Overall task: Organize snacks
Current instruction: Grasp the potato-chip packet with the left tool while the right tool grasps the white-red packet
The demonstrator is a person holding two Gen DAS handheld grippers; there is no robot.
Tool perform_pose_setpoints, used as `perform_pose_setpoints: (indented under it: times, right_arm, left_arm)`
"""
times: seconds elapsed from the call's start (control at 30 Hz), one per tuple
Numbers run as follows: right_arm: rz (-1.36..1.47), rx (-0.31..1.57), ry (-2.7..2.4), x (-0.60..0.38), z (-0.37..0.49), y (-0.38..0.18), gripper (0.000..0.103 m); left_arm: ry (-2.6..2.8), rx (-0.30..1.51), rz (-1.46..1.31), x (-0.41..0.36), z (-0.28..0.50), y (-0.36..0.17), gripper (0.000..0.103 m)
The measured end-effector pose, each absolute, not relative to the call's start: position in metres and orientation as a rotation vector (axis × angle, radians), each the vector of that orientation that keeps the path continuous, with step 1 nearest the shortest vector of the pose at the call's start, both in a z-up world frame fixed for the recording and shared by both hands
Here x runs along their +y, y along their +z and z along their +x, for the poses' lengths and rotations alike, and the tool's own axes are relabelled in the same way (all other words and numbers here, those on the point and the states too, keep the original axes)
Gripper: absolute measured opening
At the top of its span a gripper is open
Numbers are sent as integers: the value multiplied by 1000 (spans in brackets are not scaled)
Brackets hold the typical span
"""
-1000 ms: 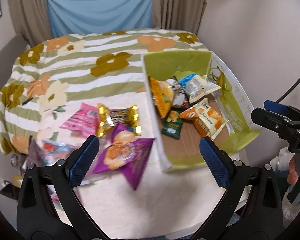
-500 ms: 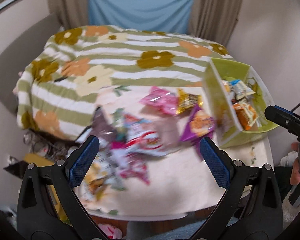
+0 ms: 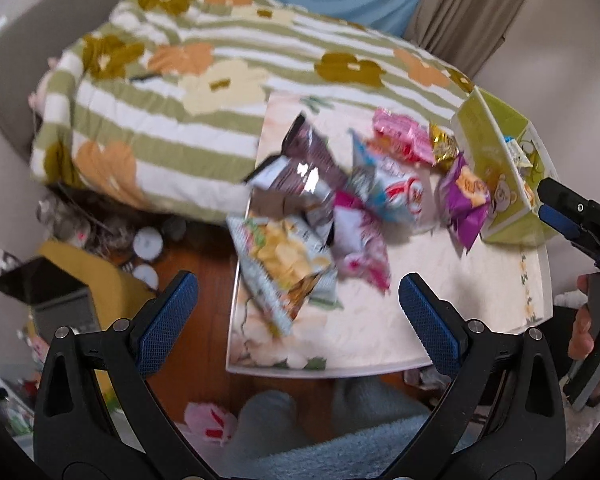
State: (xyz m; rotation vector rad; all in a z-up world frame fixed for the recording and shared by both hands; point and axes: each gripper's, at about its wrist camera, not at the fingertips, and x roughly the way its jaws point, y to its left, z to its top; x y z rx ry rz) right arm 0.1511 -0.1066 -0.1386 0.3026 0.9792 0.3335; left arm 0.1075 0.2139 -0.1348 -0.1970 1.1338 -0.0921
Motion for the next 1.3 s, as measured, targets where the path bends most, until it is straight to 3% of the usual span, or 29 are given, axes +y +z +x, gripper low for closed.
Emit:
perform_pose_setpoints:
  times: [0.47,0.83,1.03,1.3]
  right_arm:
    - [278,1144,405,-65,186,-193,102]
    - [262,1240,499,-54,230,-225,102]
    - [250,1281,551,-45,250,-239,102]
    - [201,1332,567,-32,270,-257,102]
  left_arm:
    - [-44,1262,-396,214,131,-222,100]
    - [50,1316,-370,193,167,-252,99]
    - [101,1337,-351,191,175,-259,91]
    - [146,1365,-322,188,181,-269,90]
